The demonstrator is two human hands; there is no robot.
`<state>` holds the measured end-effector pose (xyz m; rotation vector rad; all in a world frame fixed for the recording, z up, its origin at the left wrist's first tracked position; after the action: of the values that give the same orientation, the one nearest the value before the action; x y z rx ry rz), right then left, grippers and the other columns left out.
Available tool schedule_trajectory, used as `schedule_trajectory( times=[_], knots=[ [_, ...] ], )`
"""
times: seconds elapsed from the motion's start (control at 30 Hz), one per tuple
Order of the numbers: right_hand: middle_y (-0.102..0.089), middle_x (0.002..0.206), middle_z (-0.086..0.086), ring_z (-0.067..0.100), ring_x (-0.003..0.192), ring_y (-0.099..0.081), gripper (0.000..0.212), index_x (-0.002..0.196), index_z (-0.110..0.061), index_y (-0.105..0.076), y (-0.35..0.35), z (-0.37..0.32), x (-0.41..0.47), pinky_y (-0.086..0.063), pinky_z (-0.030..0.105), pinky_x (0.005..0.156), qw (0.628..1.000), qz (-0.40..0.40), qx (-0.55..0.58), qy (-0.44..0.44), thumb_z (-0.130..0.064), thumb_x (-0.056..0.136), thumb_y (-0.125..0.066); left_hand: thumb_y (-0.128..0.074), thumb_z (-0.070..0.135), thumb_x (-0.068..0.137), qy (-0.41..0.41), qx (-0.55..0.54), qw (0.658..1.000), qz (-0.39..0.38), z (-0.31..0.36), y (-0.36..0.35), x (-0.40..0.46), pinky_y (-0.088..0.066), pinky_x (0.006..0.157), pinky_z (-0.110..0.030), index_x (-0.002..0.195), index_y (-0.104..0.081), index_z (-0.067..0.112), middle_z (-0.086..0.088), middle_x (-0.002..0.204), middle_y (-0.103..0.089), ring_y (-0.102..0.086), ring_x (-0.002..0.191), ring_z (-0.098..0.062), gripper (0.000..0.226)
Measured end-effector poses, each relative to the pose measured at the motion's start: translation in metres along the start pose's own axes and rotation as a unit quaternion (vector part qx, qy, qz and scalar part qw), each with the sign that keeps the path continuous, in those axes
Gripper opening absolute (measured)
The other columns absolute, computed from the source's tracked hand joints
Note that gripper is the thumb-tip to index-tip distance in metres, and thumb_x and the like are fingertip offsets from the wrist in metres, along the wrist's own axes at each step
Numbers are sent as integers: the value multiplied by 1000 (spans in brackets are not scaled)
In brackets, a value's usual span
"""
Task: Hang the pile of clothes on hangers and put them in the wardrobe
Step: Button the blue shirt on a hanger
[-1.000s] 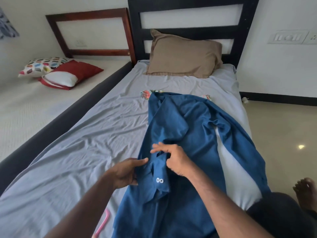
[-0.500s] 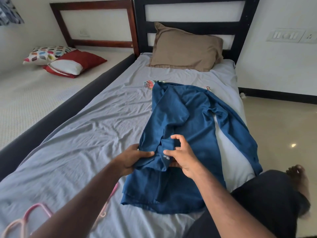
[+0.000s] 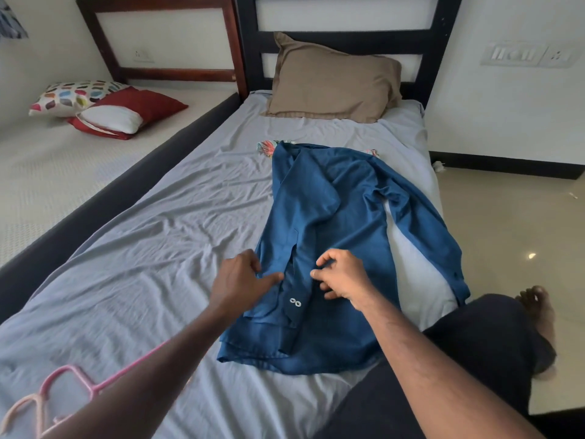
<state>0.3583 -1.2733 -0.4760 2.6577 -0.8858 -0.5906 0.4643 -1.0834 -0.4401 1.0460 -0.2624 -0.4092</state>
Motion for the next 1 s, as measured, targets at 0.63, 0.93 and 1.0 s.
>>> schedule_trajectory(
  times=[0.63, 0.93, 1.0],
  knots=[
    [-59, 126, 11, 36, 118, -57, 52, 132, -14, -52, 181, 49, 53, -50, 43, 98, 948, 259, -161, -88, -8, 80, -59, -62, 40, 85, -144, 110, 963, -198, 200, -148, -15, -42, 77, -37, 101, -58, 17, -6, 113, -64, -62, 110, -32, 28],
    [-63, 119, 16, 39, 106, -63, 26, 115, -5, -62, 213, 62, 71, -57, 45, 87, 909, 271, -270, -163, -13, 90, -61, -57, 14, 72, -102, -81, 958, -257, 171, -130, 20, -38, 41, -25, 59, -32, 15, -2, 58, -42, -53, 48, -22, 28],
    [-61, 121, 17, 40, 108, -62, 27, 117, -7, -63, 222, 48, 74, -55, 46, 88, 900, 305, -273, -149, -15, 92, -60, -61, 8, 76, -78, -150, 953, -253, 165, -120, 31, -35, 37, -20, 58, -35, 14, -3, 52, -40, -58, 43, -22, 33]
  ],
)
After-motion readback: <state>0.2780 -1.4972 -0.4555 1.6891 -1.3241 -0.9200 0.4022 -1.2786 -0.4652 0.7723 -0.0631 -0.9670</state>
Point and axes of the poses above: each hand's wrist, its own x-axis towards the middle knuckle, its own y-axis out of the back of the hand, z = x × y, the point moved 1 cm from there along x, towards the middle knuckle
